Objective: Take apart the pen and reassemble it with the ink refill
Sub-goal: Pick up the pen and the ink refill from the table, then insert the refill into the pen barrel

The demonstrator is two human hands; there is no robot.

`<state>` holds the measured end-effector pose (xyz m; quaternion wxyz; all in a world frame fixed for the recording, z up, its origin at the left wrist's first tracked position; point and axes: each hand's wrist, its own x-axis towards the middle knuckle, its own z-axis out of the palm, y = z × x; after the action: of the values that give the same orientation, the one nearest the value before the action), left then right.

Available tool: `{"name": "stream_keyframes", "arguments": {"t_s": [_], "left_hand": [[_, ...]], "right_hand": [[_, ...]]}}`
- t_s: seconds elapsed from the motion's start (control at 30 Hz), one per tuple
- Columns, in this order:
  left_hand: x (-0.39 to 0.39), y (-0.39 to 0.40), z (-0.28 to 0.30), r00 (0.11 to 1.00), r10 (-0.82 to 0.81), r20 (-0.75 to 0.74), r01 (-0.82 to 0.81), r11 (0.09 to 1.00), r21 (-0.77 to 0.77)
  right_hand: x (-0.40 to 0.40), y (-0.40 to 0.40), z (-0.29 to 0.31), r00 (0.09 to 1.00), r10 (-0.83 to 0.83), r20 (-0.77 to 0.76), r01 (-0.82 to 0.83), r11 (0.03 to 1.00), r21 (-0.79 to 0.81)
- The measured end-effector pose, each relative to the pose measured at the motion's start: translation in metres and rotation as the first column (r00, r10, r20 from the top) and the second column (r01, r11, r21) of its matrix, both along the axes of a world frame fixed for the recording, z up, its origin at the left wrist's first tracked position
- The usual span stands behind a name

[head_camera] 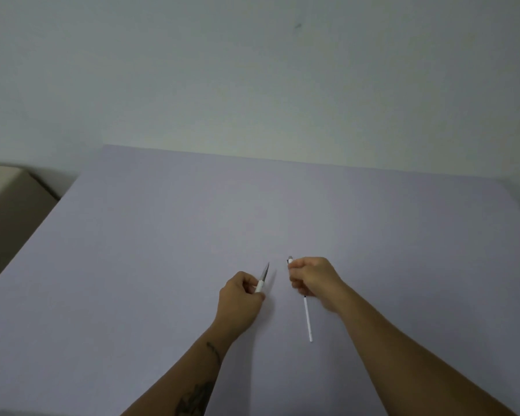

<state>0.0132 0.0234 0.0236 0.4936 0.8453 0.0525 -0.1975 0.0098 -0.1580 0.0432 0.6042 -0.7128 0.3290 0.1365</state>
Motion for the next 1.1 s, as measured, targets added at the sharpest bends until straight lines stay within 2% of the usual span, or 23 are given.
{"name": "stream_keyframes", "arguments": {"t_s": [0.13, 0.33, 0.47, 0.67, 0.87, 1.0, 1.1], "left_hand": [[-0.01, -0.002, 0.009, 0.993, -0.092, 0.074, 0.092, 0.996, 0.001], [-0.022, -0.007, 0.025, 0.956, -0.193, 0.22, 0.188, 0.981, 0.043], [-0.027, -0.006, 0.035, 0.921, -0.249, 0.3, 0.238, 0.969, 0.073], [-0.039, -0.013, 0.043, 0.871, -0.261, 0.417, 0.241, 0.965, 0.102], [-0.039, -0.014, 0.043, 0.873, -0.307, 0.378, 0.305, 0.95, 0.066], [-0.043, -0.009, 0.042, 0.884, -0.334, 0.327, 0.344, 0.939, 0.028], [-0.042, -0.002, 0.046, 0.899, -0.372, 0.232, 0.393, 0.918, -0.048]], "right_hand": [[-0.027, 0.027, 0.01, 0.999, -0.031, 0.022, 0.029, 0.997, 0.072], [-0.045, 0.035, 0.03, 0.969, -0.22, 0.115, 0.212, 0.974, 0.084], [-0.058, 0.039, 0.039, 0.946, -0.265, 0.189, 0.266, 0.964, 0.022], [-0.068, 0.046, 0.053, 0.923, -0.248, 0.296, 0.304, 0.939, -0.161], [-0.082, 0.041, 0.053, 0.9, -0.339, 0.273, 0.37, 0.926, -0.073], [-0.088, 0.043, 0.051, 0.912, -0.313, 0.266, 0.343, 0.937, -0.074], [-0.092, 0.041, 0.052, 0.927, -0.271, 0.259, 0.286, 0.958, -0.022]]}}
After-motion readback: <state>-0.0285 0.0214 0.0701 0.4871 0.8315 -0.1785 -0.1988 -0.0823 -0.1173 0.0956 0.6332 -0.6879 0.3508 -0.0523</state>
